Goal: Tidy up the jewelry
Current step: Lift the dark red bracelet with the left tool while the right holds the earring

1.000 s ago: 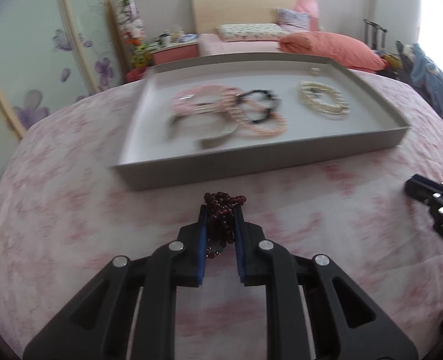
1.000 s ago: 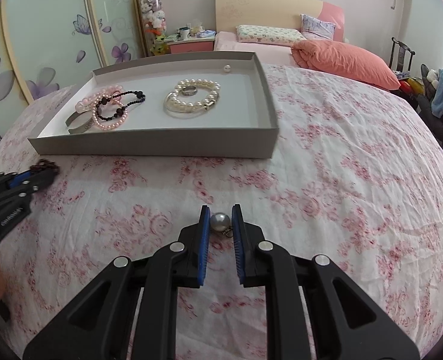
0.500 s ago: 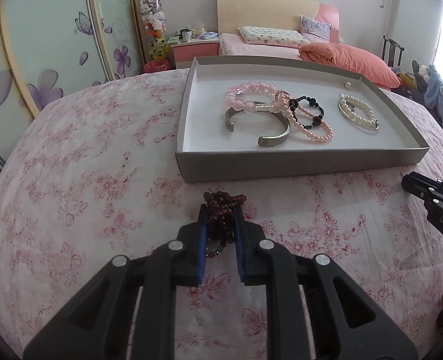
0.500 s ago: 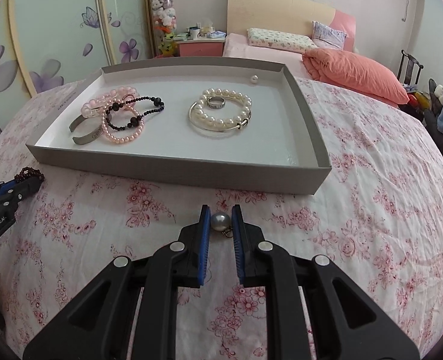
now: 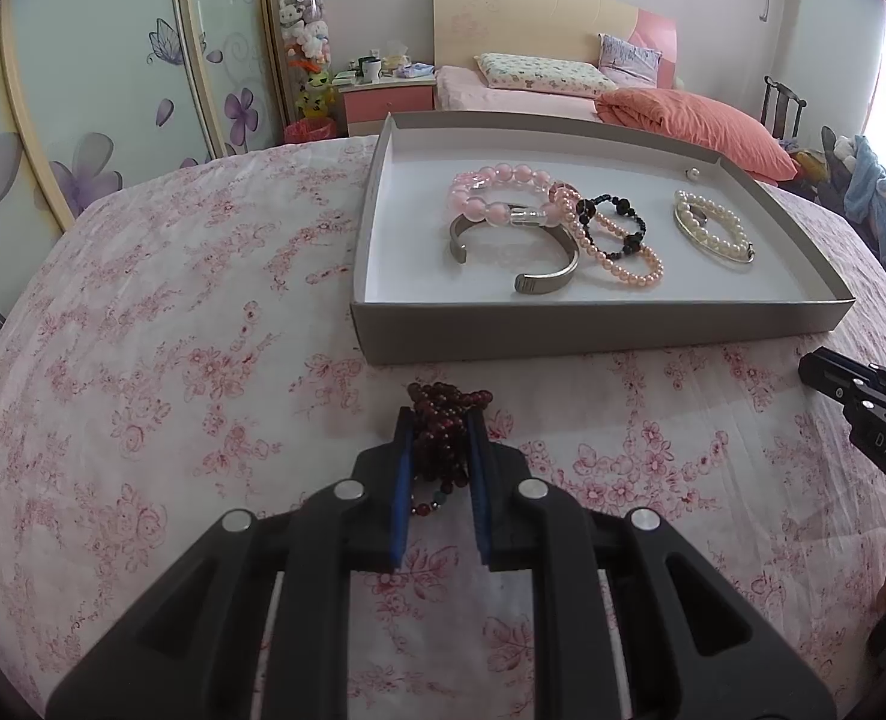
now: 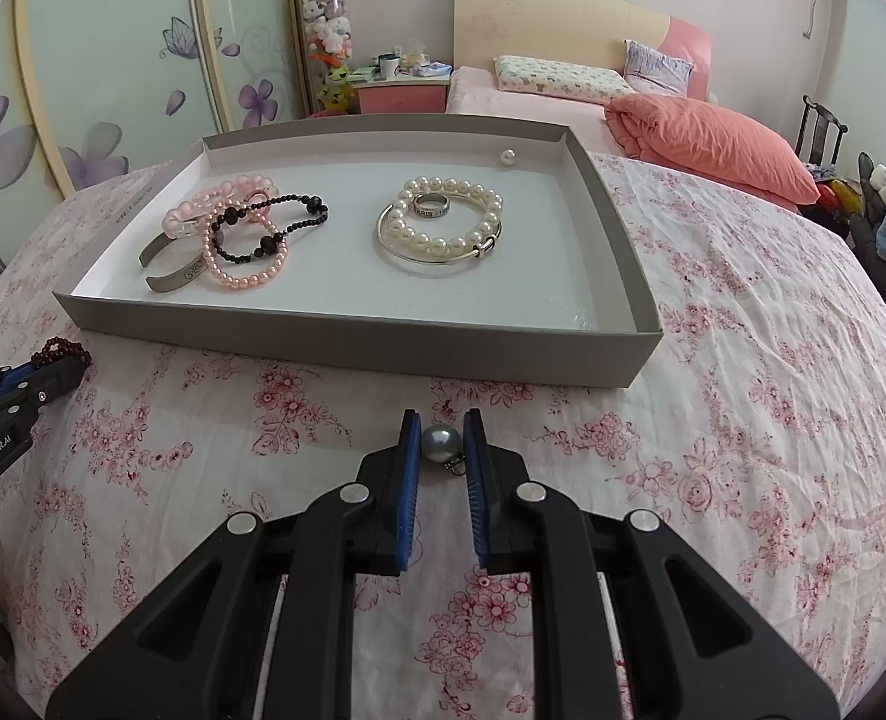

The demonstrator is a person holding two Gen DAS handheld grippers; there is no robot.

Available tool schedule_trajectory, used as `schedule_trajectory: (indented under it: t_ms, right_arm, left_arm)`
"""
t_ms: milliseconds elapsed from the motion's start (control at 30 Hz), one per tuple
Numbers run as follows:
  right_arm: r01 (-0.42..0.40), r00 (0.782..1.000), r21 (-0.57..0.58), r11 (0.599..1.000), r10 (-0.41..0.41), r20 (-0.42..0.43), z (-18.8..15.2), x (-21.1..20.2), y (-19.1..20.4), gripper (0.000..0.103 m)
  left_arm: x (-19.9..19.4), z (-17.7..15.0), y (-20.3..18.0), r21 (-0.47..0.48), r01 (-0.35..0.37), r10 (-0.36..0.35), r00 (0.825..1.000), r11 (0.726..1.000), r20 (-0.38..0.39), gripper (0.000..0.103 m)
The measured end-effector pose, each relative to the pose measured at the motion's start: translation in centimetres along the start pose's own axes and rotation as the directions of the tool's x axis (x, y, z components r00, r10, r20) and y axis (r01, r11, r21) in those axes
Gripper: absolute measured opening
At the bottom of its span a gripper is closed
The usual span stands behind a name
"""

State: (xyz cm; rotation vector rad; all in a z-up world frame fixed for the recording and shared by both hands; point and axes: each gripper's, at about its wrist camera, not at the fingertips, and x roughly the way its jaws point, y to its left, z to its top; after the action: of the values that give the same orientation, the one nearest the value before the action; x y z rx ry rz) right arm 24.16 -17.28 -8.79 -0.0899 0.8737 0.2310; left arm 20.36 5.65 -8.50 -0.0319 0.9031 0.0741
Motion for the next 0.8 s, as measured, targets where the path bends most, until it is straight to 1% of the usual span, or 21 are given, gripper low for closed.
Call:
schedule_trajectory:
  t_ms: [800]
  right_arm:
    - [-0.018, 1.000, 0.014, 1.000, 0.019, -0.001, -0.06, 0.01, -0.27, 0.016]
  left_arm:
    - [0.03, -0.07, 0.03, -0.003, 0.005, -0.005, 1.000, 1.000, 0.000, 0.017]
